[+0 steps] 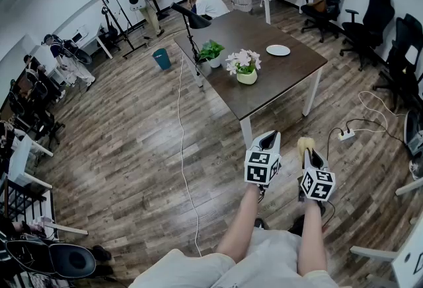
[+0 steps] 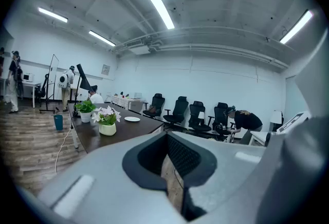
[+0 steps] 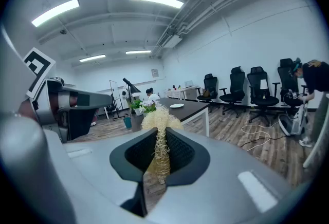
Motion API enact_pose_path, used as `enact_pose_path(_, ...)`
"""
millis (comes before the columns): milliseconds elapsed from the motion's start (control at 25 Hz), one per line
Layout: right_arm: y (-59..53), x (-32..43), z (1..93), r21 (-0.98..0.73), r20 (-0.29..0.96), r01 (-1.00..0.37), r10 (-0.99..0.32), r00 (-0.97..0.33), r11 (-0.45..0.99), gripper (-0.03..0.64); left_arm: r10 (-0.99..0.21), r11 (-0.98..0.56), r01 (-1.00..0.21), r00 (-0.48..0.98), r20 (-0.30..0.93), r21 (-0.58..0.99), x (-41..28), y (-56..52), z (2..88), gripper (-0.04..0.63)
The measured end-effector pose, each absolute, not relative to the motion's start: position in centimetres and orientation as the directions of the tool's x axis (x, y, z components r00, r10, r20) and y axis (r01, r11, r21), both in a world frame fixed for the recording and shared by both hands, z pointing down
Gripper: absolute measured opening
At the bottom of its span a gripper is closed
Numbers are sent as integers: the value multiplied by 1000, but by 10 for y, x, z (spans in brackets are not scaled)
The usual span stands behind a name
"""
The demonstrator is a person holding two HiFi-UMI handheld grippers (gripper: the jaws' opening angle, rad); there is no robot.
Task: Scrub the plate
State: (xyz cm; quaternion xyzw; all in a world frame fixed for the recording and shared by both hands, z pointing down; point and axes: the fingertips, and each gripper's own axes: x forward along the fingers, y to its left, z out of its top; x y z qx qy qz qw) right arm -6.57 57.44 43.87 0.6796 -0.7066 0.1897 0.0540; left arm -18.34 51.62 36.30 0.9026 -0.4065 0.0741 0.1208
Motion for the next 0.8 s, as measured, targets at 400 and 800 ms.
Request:
enact_pose_path(400, 578, -65, 457, -178, 371, -983, -923, -100, 35, 66, -745, -551, -803, 595, 301, 227, -187, 504, 391, 2)
enact_pose_path(800, 494, -35, 445, -291, 322, -950, -924, -207, 111, 67, -718, -610, -778, 623, 311, 150, -138, 460, 377, 2)
